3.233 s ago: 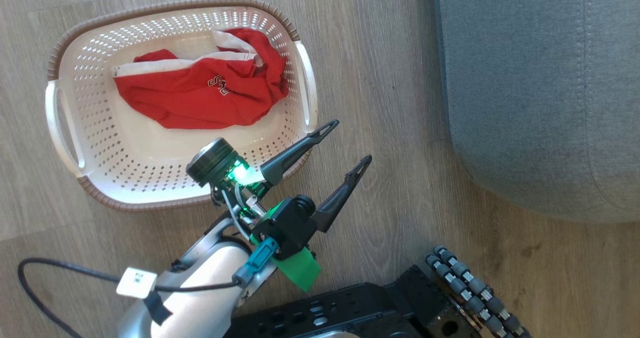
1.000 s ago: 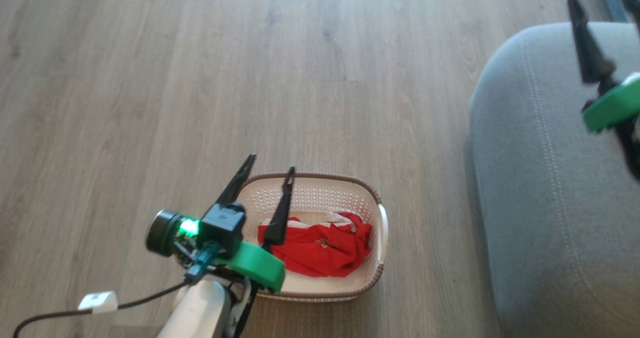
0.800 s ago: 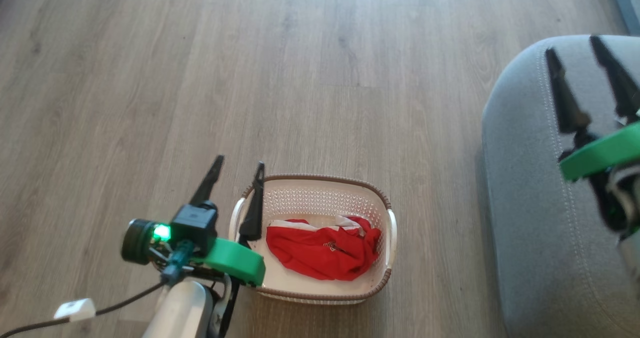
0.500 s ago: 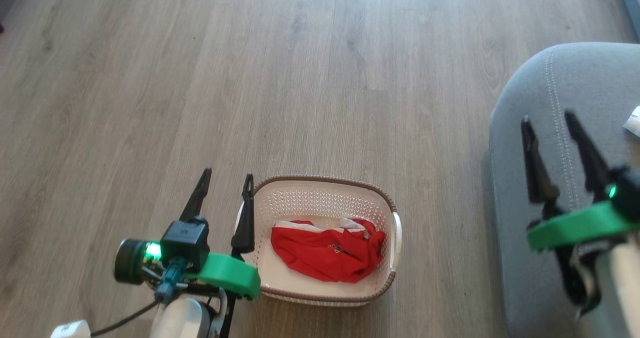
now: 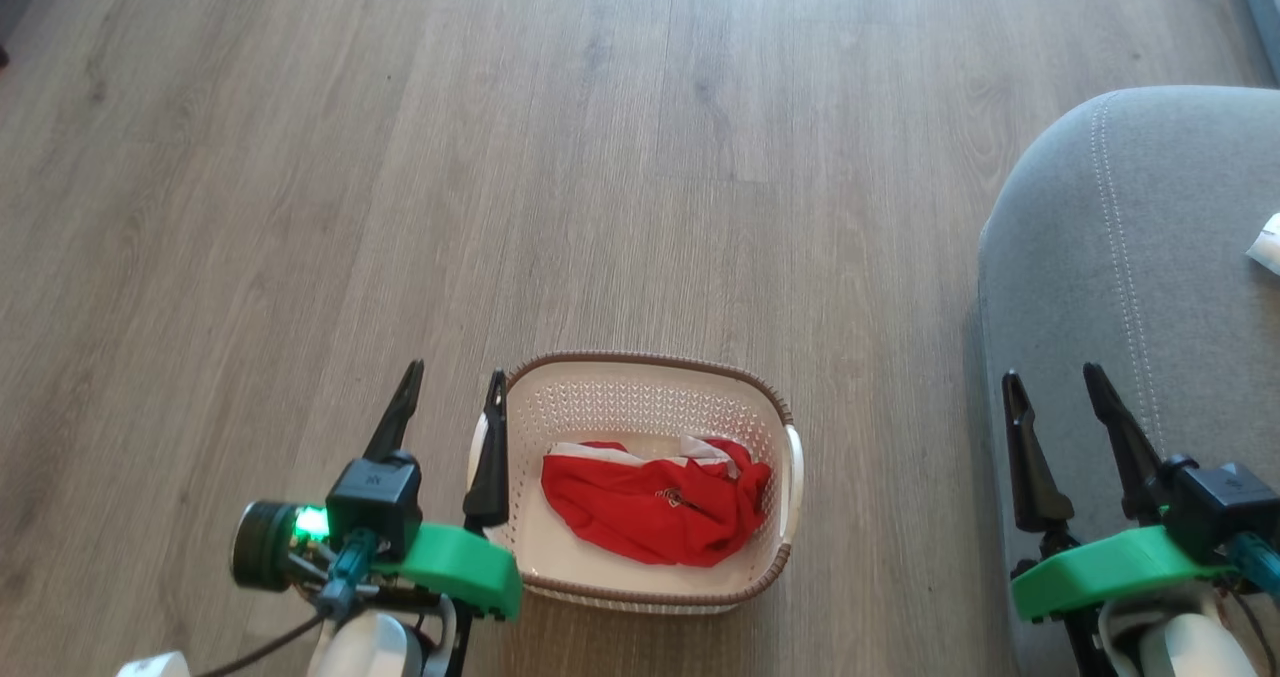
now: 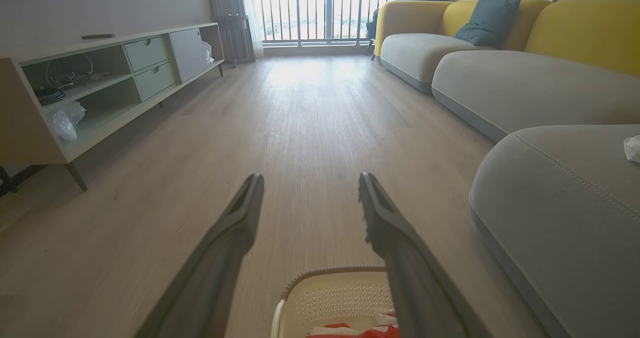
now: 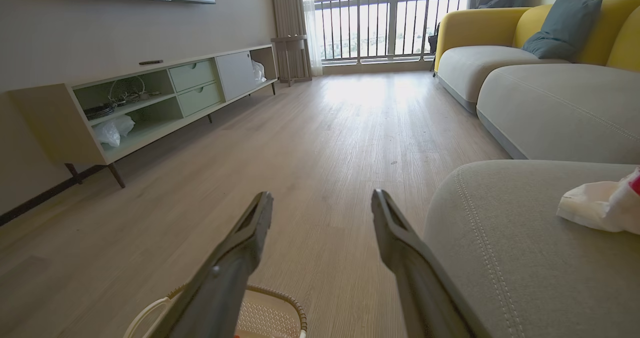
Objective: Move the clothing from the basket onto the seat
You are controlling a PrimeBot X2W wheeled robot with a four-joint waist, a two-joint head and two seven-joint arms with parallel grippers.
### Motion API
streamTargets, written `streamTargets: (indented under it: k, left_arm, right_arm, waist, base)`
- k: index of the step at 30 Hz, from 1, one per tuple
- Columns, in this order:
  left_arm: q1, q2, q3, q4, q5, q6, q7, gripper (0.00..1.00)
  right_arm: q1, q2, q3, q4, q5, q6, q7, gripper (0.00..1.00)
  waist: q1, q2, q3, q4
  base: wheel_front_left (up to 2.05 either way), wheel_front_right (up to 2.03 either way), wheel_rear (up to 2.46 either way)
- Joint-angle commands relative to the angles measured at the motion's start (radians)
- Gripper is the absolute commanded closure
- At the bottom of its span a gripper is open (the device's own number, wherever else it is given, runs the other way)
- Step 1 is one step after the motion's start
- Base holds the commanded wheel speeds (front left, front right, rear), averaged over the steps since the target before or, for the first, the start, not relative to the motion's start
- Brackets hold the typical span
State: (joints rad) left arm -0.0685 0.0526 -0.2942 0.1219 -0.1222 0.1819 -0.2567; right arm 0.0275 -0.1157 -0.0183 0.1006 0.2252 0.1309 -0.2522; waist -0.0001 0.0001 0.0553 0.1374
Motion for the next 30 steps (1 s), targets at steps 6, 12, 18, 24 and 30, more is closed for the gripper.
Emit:
streamTargets:
  k: [6, 12, 18, 24, 30]
  left_arm:
    - [0.002, -0.002, 0.022, -0.028, -0.004, 0.008, -0.005, 0.0]
    - [0.01, -0.002, 0.011, -0.024, -0.001, 0.005, -0.005, 0.0]
    - [0.018, -0.002, 0.004, -0.024, 0.0, 0.005, -0.005, 0.0]
    - [0.019, -0.002, -0.001, -0.023, 0.0, 0.004, -0.005, 0.0]
    - [0.013, -0.002, -0.007, -0.025, -0.005, 0.006, -0.005, 0.0]
  right_arm:
    - [0.001, -0.011, 0.012, -0.031, -0.024, 0.0, -0.009, 0.0]
    - [0.005, -0.011, 0.011, -0.027, -0.039, 0.0, -0.009, 0.0]
    - [0.007, -0.01, 0.016, -0.024, -0.05, 0.0, -0.009, 0.0]
    - [0.005, -0.011, 0.005, -0.029, -0.057, 0.0, -0.009, 0.0]
    - [0.002, -0.016, 0.0, -0.029, -0.059, 0.0, -0.009, 0.0]
  waist:
    - [0.0001, -0.0001, -0.004, 0.003]
    - [0.0001, -0.0001, -0.017, 0.009]
    - [0.0001, -0.0001, -0.025, 0.011]
    - [0.0001, -0.0001, -0.025, 0.008]
    - [0.0001, -0.0001, -0.017, 0.01]
  base:
    - [0.0, 0.0, 0.0]
    - [0.0, 0.0, 0.0]
    - [0.0, 0.0, 0.0]
    - [0.0, 0.0, 0.0]
    - [0.0, 0.0, 0.0]
